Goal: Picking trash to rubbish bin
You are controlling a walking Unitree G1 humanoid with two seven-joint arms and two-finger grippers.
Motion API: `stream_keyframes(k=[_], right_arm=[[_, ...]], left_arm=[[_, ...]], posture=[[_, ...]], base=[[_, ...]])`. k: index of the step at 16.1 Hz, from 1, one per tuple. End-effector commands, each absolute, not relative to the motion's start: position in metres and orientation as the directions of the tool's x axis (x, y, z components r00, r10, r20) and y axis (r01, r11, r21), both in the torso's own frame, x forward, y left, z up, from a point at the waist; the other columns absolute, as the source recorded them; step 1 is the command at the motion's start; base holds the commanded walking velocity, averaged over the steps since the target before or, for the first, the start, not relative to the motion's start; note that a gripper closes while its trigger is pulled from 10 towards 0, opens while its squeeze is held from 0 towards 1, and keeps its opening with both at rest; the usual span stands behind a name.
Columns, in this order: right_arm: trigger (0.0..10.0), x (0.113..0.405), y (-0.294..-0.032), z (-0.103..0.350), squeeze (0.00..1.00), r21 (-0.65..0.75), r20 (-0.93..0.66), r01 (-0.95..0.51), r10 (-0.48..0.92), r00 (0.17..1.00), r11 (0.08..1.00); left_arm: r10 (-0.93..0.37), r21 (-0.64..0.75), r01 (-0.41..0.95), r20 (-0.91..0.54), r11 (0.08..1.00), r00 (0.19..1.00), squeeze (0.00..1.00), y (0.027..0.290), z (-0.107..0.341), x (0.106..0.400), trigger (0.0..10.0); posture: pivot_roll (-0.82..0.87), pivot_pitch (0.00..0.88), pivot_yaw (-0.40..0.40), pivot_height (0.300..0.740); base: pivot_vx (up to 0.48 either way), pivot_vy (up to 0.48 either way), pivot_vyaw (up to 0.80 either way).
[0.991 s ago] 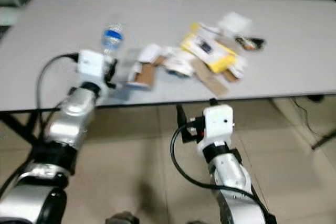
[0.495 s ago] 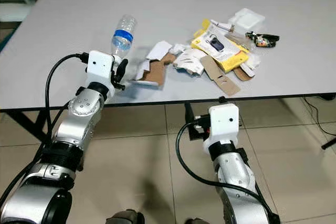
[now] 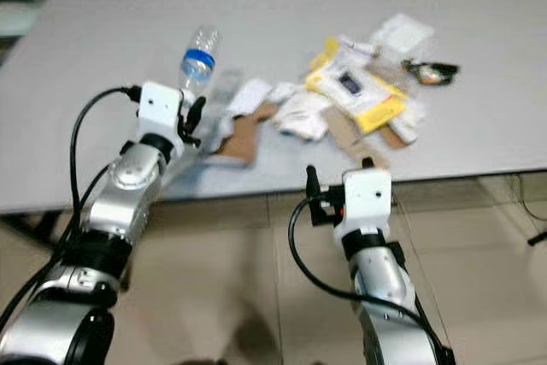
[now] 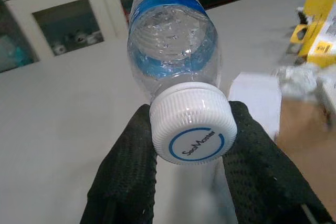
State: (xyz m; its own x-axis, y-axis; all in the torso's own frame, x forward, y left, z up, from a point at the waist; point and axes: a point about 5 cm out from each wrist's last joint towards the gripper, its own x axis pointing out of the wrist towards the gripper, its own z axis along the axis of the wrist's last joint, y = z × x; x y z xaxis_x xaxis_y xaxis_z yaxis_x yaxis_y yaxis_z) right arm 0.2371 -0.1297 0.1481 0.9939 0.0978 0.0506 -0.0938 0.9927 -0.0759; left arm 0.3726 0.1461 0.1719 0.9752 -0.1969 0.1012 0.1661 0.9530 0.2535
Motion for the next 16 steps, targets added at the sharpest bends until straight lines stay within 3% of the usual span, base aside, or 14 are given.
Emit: stream_keyframes(k=[1,4,12,16], right_arm=[[10.0,0.2372,-0.1348,0.1472,0.00,-0.081,0.043,-0.067,0.071,0.997,0.994],[10.0,0.2369,-0.1345,0.1473,0.00,-0.081,0.043,-0.066,0.069,0.997,0.995],[10.0,0.2407,-0.1362,0.1468,0.00,-0.086,0.034,-0.049,0.052,0.998,0.995],[10.0,0.2452,-0.1338,0.1443,0.00,-0.078,0.021,-0.036,0.038,0.999,0.996]], left_arm=[[-0.208,0.253,0.178,0.095,0.951,0.974,0.00,0.1436,0.1710,0.3724,10.0],[-0.202,0.239,0.173,0.107,0.956,0.973,0.00,0.1435,0.1713,0.3716,10.0],[-0.175,0.230,0.148,0.102,0.962,0.979,0.00,0.1467,0.1694,0.3718,10.0],[-0.169,0.242,0.140,0.104,0.960,0.980,0.00,0.1516,0.1728,0.3734,10.0]], posture=[[0.18,0.134,-0.009,0.740],[0.18,0.135,-0.013,0.740],[0.18,0.133,-0.023,0.740],[0.20,0.144,-0.007,0.740]], base=[[0.469,0.000,0.00],[0.435,0.000,0.00],[0.000,0.000,0.00],[0.000,0.000,-0.74]])
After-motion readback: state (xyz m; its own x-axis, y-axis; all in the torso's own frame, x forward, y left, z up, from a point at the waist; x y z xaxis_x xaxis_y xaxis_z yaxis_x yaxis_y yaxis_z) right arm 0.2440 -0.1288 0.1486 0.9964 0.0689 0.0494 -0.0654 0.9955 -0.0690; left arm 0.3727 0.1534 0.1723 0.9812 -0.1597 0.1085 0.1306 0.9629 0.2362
